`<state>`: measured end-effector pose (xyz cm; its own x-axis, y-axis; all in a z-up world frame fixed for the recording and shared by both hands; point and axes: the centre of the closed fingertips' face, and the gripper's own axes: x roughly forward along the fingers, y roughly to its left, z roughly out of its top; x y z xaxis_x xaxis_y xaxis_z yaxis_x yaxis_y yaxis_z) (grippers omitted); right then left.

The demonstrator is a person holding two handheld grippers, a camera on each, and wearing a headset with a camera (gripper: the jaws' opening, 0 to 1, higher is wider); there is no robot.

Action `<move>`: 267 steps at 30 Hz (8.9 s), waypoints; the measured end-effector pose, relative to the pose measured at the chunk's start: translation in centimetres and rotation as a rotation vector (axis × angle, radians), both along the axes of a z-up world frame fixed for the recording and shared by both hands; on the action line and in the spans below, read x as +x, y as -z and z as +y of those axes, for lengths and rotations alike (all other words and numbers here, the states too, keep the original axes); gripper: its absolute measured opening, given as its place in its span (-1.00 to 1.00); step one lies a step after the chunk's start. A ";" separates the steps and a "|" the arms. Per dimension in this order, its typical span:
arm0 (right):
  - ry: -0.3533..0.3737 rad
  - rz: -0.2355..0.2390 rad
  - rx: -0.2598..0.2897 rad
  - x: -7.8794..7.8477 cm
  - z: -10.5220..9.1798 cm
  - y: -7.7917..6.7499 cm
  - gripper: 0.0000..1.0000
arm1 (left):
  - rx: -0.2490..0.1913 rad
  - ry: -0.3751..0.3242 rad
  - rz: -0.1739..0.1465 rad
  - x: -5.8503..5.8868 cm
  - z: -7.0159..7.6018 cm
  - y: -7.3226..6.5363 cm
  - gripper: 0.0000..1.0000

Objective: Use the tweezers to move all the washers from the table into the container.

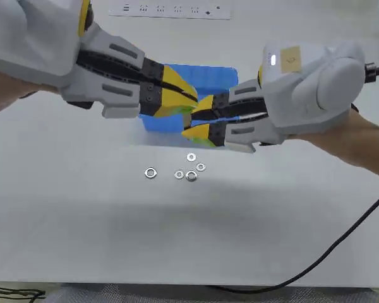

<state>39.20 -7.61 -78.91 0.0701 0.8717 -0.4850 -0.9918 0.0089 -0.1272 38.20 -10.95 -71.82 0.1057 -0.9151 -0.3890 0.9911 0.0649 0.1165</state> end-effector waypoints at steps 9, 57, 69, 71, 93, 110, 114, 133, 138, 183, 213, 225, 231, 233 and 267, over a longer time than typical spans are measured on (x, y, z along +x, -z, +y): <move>-0.003 0.026 -0.007 -2.7 -0.3 0.7 -0.73 | -0.042 -0.037 0.040 -2.3 -0.7 0.4 -0.90; 0.006 0.122 -0.074 -2.3 -0.3 6.9 -0.74 | -0.056 -0.076 0.125 -1.5 -0.6 6.1 -0.90; -0.002 0.127 -0.083 -2.4 -0.4 7.4 -0.77 | -0.066 -0.074 0.131 -1.6 -0.6 6.1 -0.89; -0.003 0.126 -0.081 -2.4 -0.4 7.3 -0.77 | -0.066 -0.075 0.133 -1.6 -0.6 6.1 -0.89; -0.019 0.101 -0.074 -2.6 0.1 5.5 -0.79 | -0.044 -0.048 0.122 -2.1 -0.6 4.2 -0.89; -0.042 0.045 -0.051 -2.1 0.0 0.9 -0.80 | -0.065 -0.011 0.093 -1.6 -0.3 -0.1 -0.89; -0.040 0.031 -0.050 -1.6 0.0 0.3 -0.80 | -0.060 0.001 0.081 -1.1 -0.3 -0.8 -0.89; -0.009 -0.007 -0.014 3.4 0.1 -1.9 -0.80 | -0.047 0.013 0.024 3.7 0.1 -2.6 -0.89; -0.002 -0.014 -0.012 5.0 0.1 -1.9 -0.80 | -0.048 0.008 0.018 5.2 0.1 -2.5 -0.89; 0.047 0.069 -0.086 11.6 1.4 6.7 -0.79 | 0.012 -0.050 0.097 12.1 1.0 5.9 -0.89; 0.045 0.019 -0.045 7.9 0.9 1.0 -0.74 | -0.006 -0.012 0.011 8.3 0.2 0.7 -0.90; 0.042 0.019 -0.057 5.4 0.0 0.5 -0.74 | -0.006 0.015 0.005 5.2 -1.0 -0.2 -0.90; 0.046 0.024 -0.055 3.9 -0.5 0.5 -0.74 | -0.019 0.020 0.013 4.0 -1.7 -0.2 -0.90; 0.048 0.031 -0.054 3.5 -0.7 0.6 -0.74 | -0.022 0.023 0.020 3.7 -1.9 -0.1 -0.90; 0.053 0.088 -0.119 -0.8 -1.4 6.0 -0.75 | 0.002 0.027 0.103 0.0 -1.7 5.1 -0.90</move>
<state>38.38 -9.04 -84.89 0.0668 0.8036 -0.5914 -0.9978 0.0511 -0.0432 38.17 -12.65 -76.96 0.0408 -0.9164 -0.3982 0.9992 0.0383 0.0143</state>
